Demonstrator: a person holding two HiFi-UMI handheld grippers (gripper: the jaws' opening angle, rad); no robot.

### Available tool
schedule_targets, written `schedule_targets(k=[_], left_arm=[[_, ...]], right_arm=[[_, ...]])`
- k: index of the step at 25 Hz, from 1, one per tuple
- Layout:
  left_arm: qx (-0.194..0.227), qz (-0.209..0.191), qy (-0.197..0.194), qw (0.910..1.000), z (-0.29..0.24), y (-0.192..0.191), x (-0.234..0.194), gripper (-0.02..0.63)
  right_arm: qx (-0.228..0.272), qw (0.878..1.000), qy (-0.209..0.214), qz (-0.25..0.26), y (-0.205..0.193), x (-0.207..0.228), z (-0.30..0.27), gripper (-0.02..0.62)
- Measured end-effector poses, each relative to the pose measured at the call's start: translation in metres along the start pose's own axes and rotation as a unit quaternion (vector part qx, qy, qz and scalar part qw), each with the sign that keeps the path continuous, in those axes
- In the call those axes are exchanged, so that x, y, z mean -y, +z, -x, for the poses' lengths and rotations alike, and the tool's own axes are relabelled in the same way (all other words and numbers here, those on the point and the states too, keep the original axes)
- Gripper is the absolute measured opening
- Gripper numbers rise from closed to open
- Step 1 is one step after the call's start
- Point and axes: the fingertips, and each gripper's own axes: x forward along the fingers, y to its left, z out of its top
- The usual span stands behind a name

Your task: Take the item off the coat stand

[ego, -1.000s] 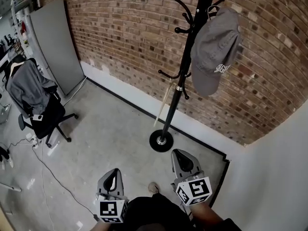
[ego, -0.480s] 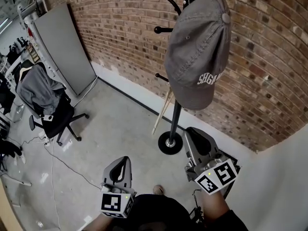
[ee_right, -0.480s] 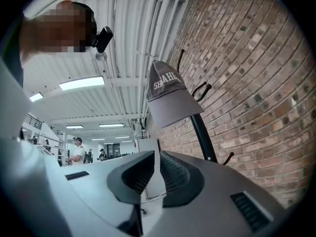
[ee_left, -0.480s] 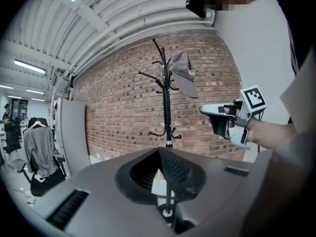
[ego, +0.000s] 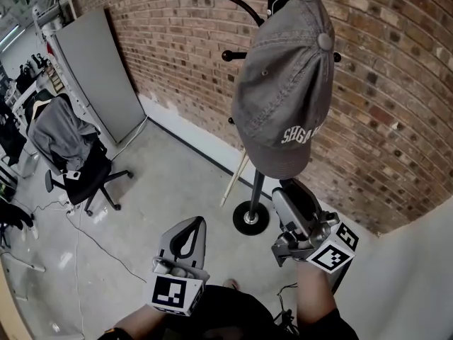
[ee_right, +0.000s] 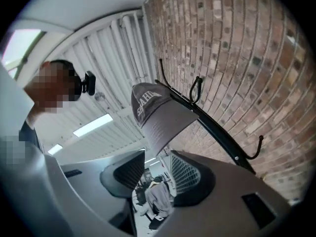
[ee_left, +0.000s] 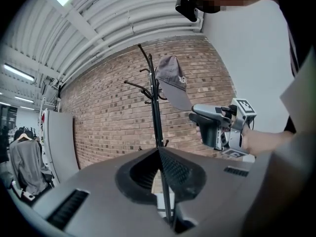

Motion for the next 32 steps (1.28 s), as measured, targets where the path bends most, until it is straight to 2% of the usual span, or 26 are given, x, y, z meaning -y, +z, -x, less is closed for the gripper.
schedule_targets(k=[3, 6, 9, 15, 16, 18, 19, 24, 32], left_arm=[[0.018, -0.009, -0.005, 0.9998, -0.009, 0.006, 0.002, 0.032], [0.005, -0.028, -0.015, 0.9995, -0.013, 0.002, 0.003, 0.032], [-0.011, -0.039, -0.009, 0.9991, -0.012, -0.001, -0.003, 0.032], [-0.024, -0.042, 0.01, 0.9988, -0.009, -0.005, -0.019, 0.032], [-0.024, -0.044, 0.012, 0.9987, -0.009, -0.007, -0.021, 0.032], [-0.029, -0.036, 0.017, 0.9988, -0.01, -0.011, -0.025, 0.032], [-0.032, -0.028, 0.019, 0.9989, -0.011, -0.012, -0.027, 0.032], [-0.03, -0.043, 0.015, 0.9985, -0.016, -0.009, -0.035, 0.032], [-0.004, -0.02, 0.038, 0.9991, -0.009, 0.013, -0.057, 0.032]], right_arm=[[0.027, 0.996, 0.061, -0.06, 0.011, 0.002, -0.009, 0.144], [0.062, 0.988, 0.101, -0.099, 0.025, 0.002, -0.012, 0.143], [0.102, 0.974, 0.154, -0.132, 0.039, 0.001, -0.015, 0.143], [0.178, 0.942, 0.221, -0.177, 0.065, 0.004, -0.015, 0.141], [0.183, 0.94, 0.229, -0.176, 0.065, 0.003, -0.013, 0.135], [0.19, 0.938, 0.234, -0.169, 0.066, 0.0, -0.01, 0.046], [0.193, 0.938, 0.236, -0.165, 0.067, -0.003, -0.009, 0.035], [0.193, 0.942, 0.243, -0.129, 0.078, -0.022, -0.012, 0.032], [0.159, 0.944, 0.281, -0.064, 0.117, -0.077, -0.067, 0.032]])
